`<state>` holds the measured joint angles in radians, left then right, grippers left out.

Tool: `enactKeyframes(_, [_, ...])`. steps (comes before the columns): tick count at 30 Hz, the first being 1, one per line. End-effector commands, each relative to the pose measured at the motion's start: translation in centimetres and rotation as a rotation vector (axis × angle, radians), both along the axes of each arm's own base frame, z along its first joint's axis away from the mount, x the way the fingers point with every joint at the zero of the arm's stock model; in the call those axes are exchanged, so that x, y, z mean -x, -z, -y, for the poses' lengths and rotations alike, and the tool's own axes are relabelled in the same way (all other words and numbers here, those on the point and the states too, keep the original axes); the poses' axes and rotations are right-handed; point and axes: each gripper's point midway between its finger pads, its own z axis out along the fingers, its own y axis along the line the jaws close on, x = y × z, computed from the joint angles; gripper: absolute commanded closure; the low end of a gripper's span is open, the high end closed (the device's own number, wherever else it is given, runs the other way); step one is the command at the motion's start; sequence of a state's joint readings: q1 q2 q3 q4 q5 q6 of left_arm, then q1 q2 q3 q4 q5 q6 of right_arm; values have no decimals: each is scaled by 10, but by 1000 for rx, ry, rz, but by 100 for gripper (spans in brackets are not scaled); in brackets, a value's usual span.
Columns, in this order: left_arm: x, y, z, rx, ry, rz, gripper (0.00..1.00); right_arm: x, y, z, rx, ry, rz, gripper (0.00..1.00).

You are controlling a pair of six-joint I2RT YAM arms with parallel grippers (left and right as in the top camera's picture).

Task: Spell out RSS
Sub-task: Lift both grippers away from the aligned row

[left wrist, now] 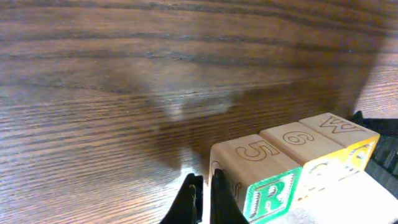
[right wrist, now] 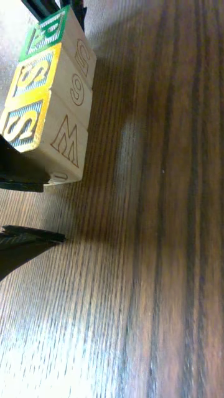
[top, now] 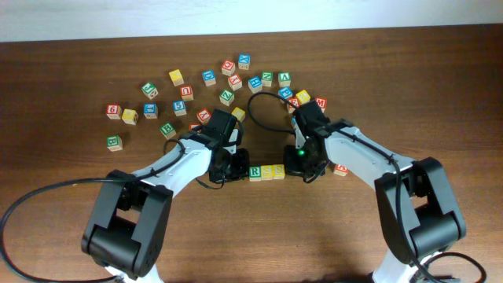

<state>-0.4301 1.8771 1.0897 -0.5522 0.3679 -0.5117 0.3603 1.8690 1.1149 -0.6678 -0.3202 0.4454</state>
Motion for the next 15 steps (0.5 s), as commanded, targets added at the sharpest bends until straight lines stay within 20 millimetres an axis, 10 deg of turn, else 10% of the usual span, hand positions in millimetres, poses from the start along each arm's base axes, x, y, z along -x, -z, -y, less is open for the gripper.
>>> enactKeyframes(1, [3,2,4,25,25,-14,100,10,3,-12,-14,-31,-21,85])
enactKeyframes(8, [0,3,4,17,23,-2,100,9,5,-8,22,-30,-8,85])
enactKeyframes(11, [0,14,-27,-159,-11,12,100,6,7,6,105,-19,4,85])
enactKeyframes(15, [-8,-12,-55,-248,-63,76,100,-1,-41,28,233,-8,36,89])
